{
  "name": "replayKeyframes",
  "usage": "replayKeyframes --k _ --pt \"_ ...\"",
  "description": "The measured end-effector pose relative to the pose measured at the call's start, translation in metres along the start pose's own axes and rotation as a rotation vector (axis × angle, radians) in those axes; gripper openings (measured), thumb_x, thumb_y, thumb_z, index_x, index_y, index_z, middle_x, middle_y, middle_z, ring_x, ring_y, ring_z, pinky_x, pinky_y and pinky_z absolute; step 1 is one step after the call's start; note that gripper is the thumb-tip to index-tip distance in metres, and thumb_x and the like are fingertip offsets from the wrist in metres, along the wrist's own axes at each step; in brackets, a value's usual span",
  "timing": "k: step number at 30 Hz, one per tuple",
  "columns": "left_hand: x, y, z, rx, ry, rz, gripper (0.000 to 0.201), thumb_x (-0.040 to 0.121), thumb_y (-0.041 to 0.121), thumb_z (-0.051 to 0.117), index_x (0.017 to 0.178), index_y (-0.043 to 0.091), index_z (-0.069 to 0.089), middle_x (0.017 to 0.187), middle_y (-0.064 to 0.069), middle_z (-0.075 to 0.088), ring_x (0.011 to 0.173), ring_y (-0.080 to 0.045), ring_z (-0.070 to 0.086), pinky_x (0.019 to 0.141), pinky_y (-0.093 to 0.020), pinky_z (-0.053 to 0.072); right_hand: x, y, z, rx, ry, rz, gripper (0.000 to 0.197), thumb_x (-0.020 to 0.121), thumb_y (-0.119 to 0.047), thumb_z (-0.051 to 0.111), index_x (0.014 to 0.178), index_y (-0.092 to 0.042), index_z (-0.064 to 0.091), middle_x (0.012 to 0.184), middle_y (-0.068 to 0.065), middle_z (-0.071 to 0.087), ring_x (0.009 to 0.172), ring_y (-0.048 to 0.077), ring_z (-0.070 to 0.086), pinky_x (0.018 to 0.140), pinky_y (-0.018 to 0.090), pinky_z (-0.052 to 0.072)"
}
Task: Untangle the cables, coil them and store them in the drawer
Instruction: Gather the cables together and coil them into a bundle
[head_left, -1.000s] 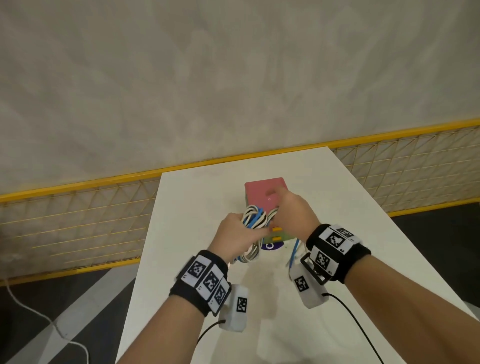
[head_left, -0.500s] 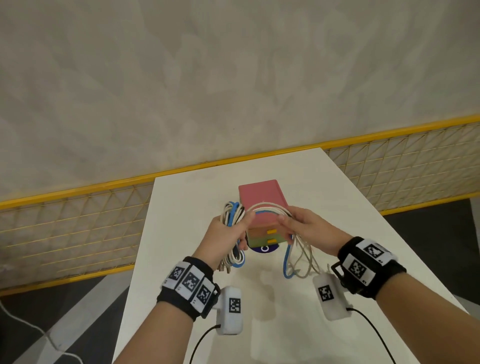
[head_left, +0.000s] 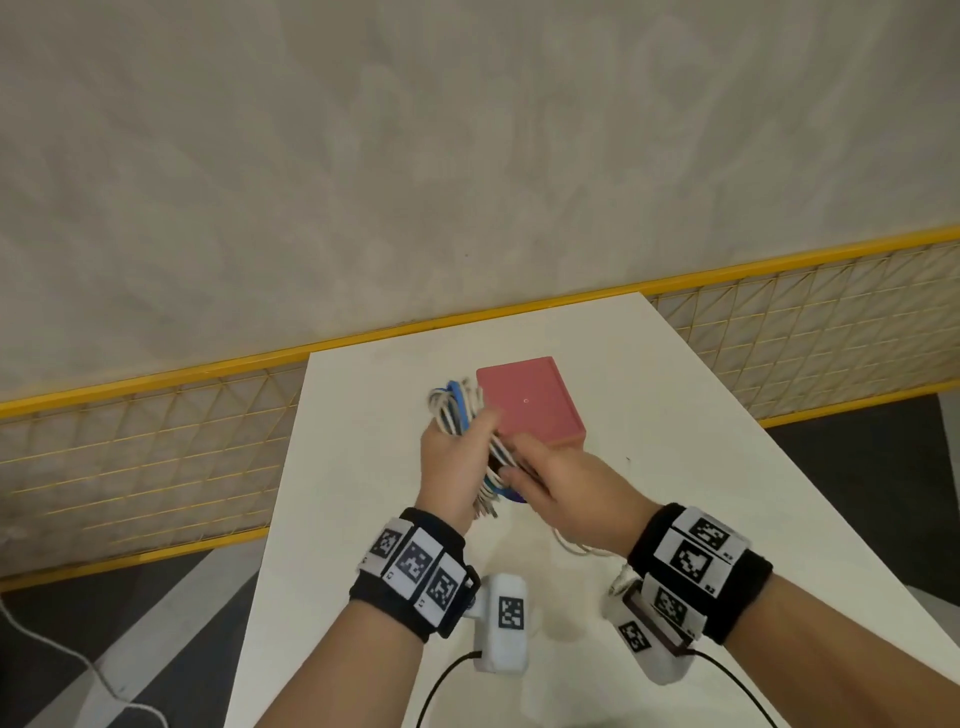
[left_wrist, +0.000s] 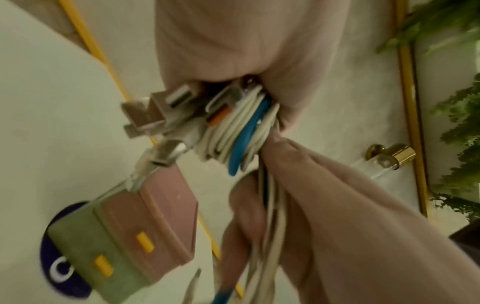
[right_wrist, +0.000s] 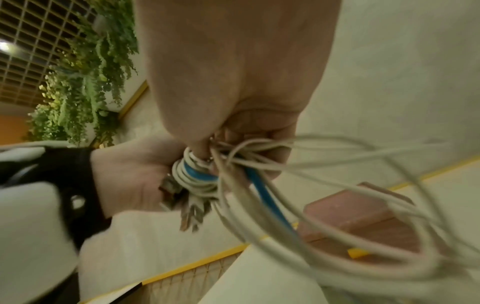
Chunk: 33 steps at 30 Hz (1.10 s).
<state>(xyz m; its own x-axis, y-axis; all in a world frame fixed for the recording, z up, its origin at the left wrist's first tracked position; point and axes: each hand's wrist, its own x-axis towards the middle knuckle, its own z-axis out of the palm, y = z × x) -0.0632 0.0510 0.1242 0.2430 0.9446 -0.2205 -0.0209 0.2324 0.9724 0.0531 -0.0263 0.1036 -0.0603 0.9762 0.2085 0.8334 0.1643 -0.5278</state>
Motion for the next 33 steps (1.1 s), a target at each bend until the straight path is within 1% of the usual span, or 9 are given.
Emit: replayKeyframes --k 4,7,10,13,17,21,25,28,33 --pt "0.013 0.024 -0.017 -0.159 0.141 0.061 0.013 0.088 0.014 0.063 0.076 0.008 0.064 0.068 -0.009 0.069 0.066 -0.026 0.065 0.057 -0.032 0.053 -0.020 0.016 0.007 -0.101 0.041 0.043 0.038 0.094 -0.038 0.046 0.128 -0.029 0.030 0.074 -0.005 0.066 0.055 0.017 0.053 0.053 0.032 0.042" --pt "0.013 0.036 -0.022 -0.149 0.094 0.168 0.014 0.091 0.018 0.065 0.078 0.013 0.062 0.057 0.003 0.066 0.066 -0.020 0.067 0.067 -0.036 0.055 -0.028 0.034 0.017 -0.146 -0.013 0.047 0.031 0.092 -0.030 0.048 0.119 -0.027 0.033 0.079 -0.007 0.059 0.067 0.020 0.055 0.062 0.031 0.037" --pt "0.008 0.037 -0.019 -0.065 0.054 0.220 0.010 0.089 0.024 0.069 0.091 0.019 0.060 0.061 0.003 0.068 0.065 -0.015 0.067 0.065 -0.035 0.053 -0.019 0.041 0.016 -0.084 -0.108 0.094 0.064 0.079 -0.062 0.055 0.132 -0.030 0.038 0.120 -0.013 0.052 0.114 0.009 0.047 0.093 0.029 0.029" --pt "0.006 0.040 -0.017 -0.055 0.055 0.227 0.017 0.086 0.027 0.072 0.095 0.019 0.060 0.067 0.000 0.069 0.063 -0.015 0.065 0.065 -0.036 0.052 -0.001 0.025 0.004 -0.059 0.041 0.143 0.077 0.071 -0.081 0.041 0.135 -0.038 0.039 0.126 -0.017 0.044 0.124 0.004 0.032 0.105 0.038 0.016" --pt "-0.001 0.047 -0.008 -0.065 -0.001 0.236 0.021 0.083 0.028 0.075 0.095 0.020 0.060 0.072 -0.006 0.068 0.063 -0.020 0.063 0.063 -0.037 0.051 0.019 0.001 0.010 0.222 0.100 0.059 0.039 0.087 -0.054 0.051 0.113 -0.025 0.051 0.099 -0.013 0.063 0.095 0.009 0.058 0.099 0.040 0.034" --pt "-0.002 0.060 -0.017 -0.117 0.075 0.327 0.012 0.088 0.020 0.070 0.084 0.023 0.060 0.066 -0.002 0.066 0.061 -0.017 0.061 0.061 -0.033 0.050 0.010 0.028 0.028 0.215 0.065 0.113 0.038 0.087 -0.061 0.040 0.091 -0.024 0.050 0.077 -0.012 0.061 0.077 0.011 0.057 0.082 0.038 0.045" --pt "0.001 0.061 -0.032 -0.178 0.145 0.306 0.017 0.088 0.021 0.070 0.085 0.024 0.053 0.066 -0.002 0.065 0.058 -0.017 0.060 0.060 -0.034 0.051 -0.008 0.054 0.029 0.050 -0.054 0.139 0.039 0.091 -0.056 0.027 0.112 -0.029 0.047 0.098 -0.009 0.058 0.096 0.020 0.052 0.081 0.034 0.043" --pt "0.002 0.060 -0.033 -0.186 0.152 0.289 0.019 0.089 0.020 0.069 0.086 0.025 0.051 0.066 -0.001 0.064 0.058 -0.016 0.060 0.060 -0.035 0.050 -0.012 0.047 0.021 0.076 -0.110 0.103 0.047 0.100 -0.041 0.028 0.145 -0.043 0.016 0.123 -0.007 0.058 0.112 0.022 0.052 0.097 0.034 0.040" --pt "0.015 0.065 -0.047 -0.198 0.231 0.299 0.019 0.087 0.023 0.070 0.094 0.020 0.053 0.066 0.000 0.066 0.061 -0.015 0.061 0.055 -0.030 0.049 -0.022 0.051 0.013 0.060 0.023 0.048 0.075 0.098 -0.007 0.034 0.143 -0.056 -0.001 0.148 -0.006 0.043 0.132 0.015 0.046 0.109 0.031 0.038"
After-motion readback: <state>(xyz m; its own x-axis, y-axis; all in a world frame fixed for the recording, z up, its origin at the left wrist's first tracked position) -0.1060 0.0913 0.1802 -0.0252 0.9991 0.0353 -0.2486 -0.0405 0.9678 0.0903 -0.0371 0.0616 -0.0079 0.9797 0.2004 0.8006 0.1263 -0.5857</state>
